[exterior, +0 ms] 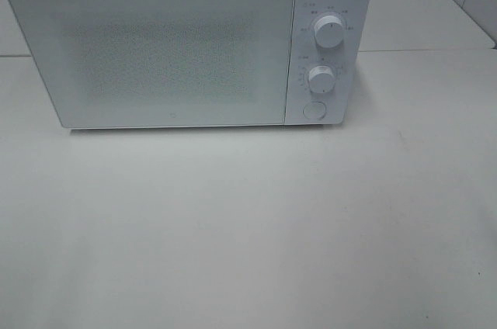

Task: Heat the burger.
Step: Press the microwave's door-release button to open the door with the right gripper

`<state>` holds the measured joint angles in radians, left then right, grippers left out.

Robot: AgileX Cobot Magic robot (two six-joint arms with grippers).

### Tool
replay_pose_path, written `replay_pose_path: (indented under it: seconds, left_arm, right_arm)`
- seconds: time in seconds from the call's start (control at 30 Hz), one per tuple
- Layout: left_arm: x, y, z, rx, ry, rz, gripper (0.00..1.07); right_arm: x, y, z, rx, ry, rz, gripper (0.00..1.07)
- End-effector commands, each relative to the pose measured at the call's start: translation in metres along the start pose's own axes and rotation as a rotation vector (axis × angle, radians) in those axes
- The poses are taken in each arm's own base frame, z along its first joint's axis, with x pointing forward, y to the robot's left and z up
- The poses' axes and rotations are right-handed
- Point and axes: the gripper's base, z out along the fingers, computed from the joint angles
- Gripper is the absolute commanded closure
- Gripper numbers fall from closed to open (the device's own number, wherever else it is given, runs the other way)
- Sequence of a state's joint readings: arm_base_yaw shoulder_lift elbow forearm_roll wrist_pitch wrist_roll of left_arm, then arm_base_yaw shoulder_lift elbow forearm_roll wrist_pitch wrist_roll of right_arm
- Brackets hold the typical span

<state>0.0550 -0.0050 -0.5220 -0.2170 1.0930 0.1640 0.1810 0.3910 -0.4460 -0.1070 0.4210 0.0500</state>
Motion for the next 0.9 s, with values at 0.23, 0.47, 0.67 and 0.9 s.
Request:
replay_pose_path:
  seconds: [0.23,0.47,0.67,0.9]
  left_arm:
    - [0.0,-0.001,-0.002,0.001,-0.033,-0.01,0.09]
    - [0.0,-0.001,-0.002,0.001,-0.033,-0.01,0.09]
    - [0.0,-0.001,-0.002,0.001,-0.033,-0.01,0.09]
    - [0.0,-0.001,-0.002,0.001,-0.033,-0.01,0.09]
  right_arm:
    - [-0.005,0.004,0.038,-0.022,-0.07,-0.003,0.31]
    - [0.007,0.009,0.067,-0.052,-0.174,-0.006,0.31]
    - [0.014,0.012,0.084,-0.071,-0.259,0.011,0.31]
    - [0.028,0.014,0.106,-0.082,-0.3,0.021,0.31]
